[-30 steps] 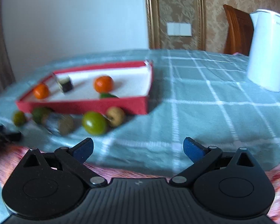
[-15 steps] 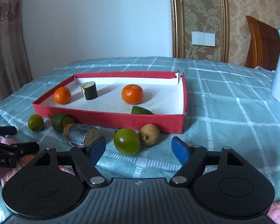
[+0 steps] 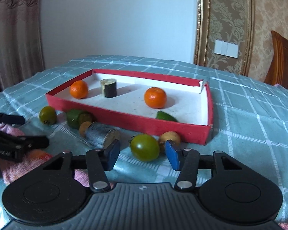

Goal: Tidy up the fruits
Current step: 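Move the right gripper to the large green tomato and close on it, then carry the green tomato into the red box and open the right gripper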

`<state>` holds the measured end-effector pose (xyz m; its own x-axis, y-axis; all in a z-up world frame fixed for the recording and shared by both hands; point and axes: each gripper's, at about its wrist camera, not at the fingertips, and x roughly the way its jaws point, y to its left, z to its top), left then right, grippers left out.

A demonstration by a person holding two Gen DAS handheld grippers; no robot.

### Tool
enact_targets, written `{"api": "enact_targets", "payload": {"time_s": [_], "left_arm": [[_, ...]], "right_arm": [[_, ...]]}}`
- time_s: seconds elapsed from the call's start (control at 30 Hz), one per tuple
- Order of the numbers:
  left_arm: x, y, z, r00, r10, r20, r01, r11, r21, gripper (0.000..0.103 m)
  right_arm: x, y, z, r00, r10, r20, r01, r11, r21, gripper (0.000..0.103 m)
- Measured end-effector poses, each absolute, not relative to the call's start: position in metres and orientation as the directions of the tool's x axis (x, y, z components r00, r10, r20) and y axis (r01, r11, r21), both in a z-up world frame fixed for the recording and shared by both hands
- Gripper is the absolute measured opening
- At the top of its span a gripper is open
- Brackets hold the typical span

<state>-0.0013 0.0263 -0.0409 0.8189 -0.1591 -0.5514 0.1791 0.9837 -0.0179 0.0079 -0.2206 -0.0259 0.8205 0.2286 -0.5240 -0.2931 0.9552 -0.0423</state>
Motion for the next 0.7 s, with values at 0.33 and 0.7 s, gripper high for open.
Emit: {"api": "enact_targets", "payload": {"time_s": [0.33, 0.7], "left_arm": [[-0.001, 0.027, -0.041, 0.820, -0.164, -0.549, 0.180, 0.983, -0.025, 0.103], [0.001, 0.026, -0.042, 0.818, -0.152, -0.555, 0.176, 0.984, -0.010, 0.103]], "right_arm": [[0.025, -0.211, -0.030, 0.798, 0.206, -0.567, -0.275, 0.961, -0.038, 0.041], [0.014, -0.221, -0.026, 0.837, 0.199, -0.510, -0.237, 0.972, -0.009, 0.035]]}}
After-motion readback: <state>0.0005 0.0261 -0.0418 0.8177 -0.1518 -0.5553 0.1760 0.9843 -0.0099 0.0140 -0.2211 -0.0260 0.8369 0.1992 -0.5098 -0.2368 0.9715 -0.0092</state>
